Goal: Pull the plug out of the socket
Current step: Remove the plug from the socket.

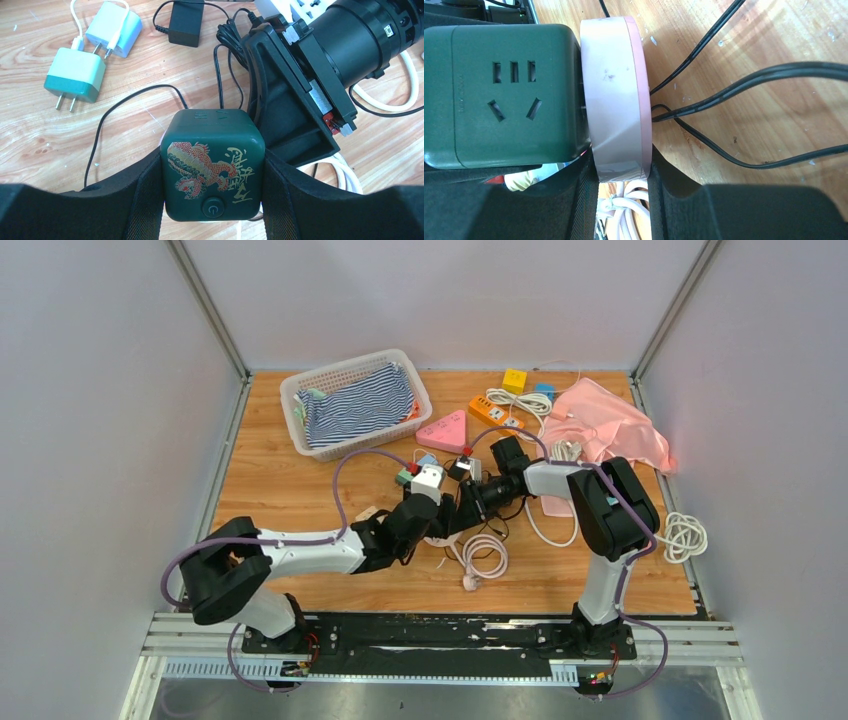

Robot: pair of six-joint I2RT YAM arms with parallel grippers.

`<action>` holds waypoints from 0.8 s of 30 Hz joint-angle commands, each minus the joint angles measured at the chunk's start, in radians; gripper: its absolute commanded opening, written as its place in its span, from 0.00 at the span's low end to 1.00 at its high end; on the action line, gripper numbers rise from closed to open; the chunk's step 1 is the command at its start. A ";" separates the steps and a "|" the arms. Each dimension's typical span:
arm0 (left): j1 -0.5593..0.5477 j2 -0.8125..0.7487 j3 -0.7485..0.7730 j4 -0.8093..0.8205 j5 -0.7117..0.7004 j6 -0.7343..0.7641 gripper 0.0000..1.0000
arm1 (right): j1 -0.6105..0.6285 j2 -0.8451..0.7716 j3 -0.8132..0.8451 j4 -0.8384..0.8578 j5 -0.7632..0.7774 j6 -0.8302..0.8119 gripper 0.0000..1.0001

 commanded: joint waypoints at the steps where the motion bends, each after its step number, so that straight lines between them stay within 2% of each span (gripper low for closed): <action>1: -0.029 0.035 0.004 -0.111 -0.049 -0.026 0.00 | -0.010 0.042 -0.019 0.001 0.228 -0.089 0.01; 4: -0.015 0.011 -0.015 -0.108 -0.018 -0.038 0.00 | -0.010 0.046 -0.018 0.000 0.228 -0.089 0.01; 8: 0.071 -0.029 -0.060 -0.102 0.122 -0.090 0.00 | -0.010 0.044 -0.018 0.001 0.230 -0.091 0.01; 13: 0.086 -0.080 -0.079 -0.099 0.146 -0.073 0.00 | -0.008 0.046 -0.019 0.000 0.231 -0.091 0.01; 16: 0.026 -0.089 -0.059 -0.112 0.030 -0.024 0.00 | -0.008 0.047 -0.018 0.000 0.233 -0.092 0.01; 20: -0.049 -0.035 0.029 -0.221 -0.102 -0.005 0.00 | -0.008 0.048 -0.018 -0.002 0.236 -0.092 0.01; 24: -0.059 -0.003 0.054 -0.250 -0.128 -0.012 0.00 | -0.008 0.049 -0.018 -0.003 0.240 -0.095 0.01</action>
